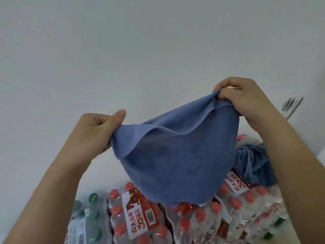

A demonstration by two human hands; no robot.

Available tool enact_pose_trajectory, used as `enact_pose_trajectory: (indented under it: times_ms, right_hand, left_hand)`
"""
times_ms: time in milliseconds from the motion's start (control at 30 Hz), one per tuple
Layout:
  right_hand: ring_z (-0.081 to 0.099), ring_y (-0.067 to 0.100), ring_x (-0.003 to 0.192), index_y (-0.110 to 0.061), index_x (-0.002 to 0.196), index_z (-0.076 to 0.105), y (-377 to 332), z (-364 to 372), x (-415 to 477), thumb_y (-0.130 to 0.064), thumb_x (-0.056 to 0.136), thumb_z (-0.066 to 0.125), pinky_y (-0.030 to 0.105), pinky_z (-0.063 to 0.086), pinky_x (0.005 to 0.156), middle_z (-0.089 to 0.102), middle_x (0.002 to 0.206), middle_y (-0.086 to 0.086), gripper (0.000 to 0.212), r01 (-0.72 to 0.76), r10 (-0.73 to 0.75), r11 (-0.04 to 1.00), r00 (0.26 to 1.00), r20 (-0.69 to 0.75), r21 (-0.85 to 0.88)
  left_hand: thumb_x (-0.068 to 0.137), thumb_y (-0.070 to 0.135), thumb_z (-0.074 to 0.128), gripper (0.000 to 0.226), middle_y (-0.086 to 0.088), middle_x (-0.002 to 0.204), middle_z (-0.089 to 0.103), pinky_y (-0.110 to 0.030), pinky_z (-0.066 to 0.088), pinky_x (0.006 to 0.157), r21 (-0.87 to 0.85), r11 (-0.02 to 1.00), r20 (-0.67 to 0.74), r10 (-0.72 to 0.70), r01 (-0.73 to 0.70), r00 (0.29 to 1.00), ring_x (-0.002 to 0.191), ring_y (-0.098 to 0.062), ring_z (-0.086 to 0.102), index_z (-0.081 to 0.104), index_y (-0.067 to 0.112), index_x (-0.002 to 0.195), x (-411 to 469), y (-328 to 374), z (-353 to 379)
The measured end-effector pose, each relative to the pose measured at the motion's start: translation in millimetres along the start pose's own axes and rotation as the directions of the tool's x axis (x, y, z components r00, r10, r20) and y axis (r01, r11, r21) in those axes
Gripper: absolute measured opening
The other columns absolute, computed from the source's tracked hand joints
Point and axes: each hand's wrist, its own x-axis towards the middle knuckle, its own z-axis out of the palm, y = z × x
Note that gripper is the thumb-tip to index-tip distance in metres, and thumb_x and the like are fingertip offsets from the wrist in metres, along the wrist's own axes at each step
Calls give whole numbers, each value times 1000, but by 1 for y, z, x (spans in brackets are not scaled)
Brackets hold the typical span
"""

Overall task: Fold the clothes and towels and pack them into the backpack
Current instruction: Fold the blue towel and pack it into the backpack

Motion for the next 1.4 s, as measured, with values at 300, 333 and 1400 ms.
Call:
enact_pose_trajectory:
  times_ms: [300,333,1400]
  right_hand:
    - [26,-1,136,-53,143,16,57,56,-64,-23,79,71,27,38,104,16,151,-25,89,102,125,963,654,746,-251]
    - [26,-5,134,-60,140,6,55,69,-83,-26,77,75,28,42,102,13,150,-30,100,66,86,987,565,820,-149]
    - [57,7,80,-18,89,68,98,91,3,-17,93,57,12,41,76,64,84,-4,11,272,-251,961,931,266,-44]
  left_hand:
    - [94,-4,47,32,-4,100,72,-32,54,87,53,980,392,-199,194,898,97,-16,67,65,15,113,-40,-51,64]
    - [96,2,46,25,-8,95,73,-31,55,84,22,967,364,-243,253,899,93,-17,69,65,11,110,-43,-52,78]
    - [79,4,61,36,15,87,52,-13,40,71,392,919,57,21,-42,998,79,-4,52,53,37,92,-115,-68,151]
